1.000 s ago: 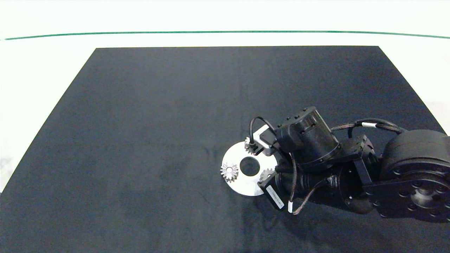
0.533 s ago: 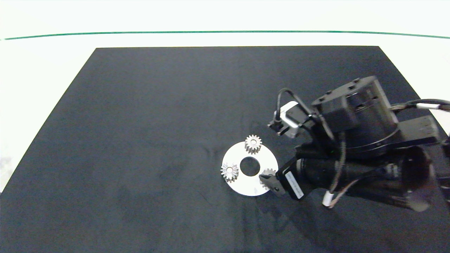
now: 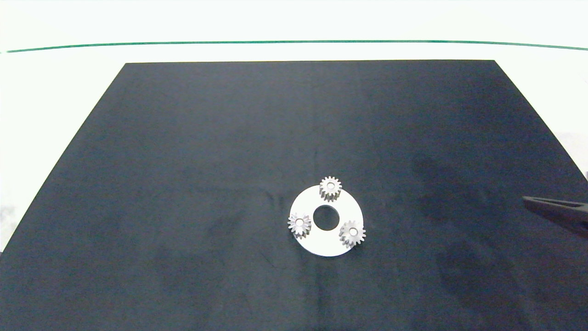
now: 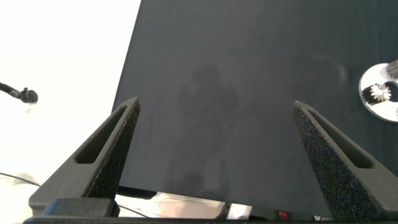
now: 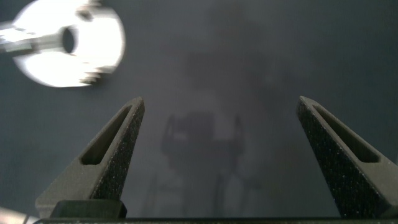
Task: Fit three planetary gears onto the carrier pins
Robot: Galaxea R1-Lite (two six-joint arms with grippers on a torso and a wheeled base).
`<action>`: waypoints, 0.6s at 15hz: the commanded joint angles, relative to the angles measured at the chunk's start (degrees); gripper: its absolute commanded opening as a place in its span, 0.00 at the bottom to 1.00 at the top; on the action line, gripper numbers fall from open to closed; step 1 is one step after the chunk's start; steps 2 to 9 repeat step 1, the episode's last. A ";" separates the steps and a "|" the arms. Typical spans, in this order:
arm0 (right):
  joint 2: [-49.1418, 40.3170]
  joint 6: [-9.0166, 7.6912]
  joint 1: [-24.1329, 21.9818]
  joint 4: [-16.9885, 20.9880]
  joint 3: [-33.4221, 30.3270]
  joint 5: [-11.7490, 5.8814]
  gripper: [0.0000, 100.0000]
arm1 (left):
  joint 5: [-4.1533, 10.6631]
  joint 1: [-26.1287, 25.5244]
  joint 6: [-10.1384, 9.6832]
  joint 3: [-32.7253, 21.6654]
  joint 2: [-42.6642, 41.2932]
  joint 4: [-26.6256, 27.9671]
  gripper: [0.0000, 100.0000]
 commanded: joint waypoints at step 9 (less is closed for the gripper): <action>-22.84 -0.97 -15.93 7.01 4.61 -0.09 1.00 | 0.19 1.52 -0.03 0.58 -3.17 0.55 1.00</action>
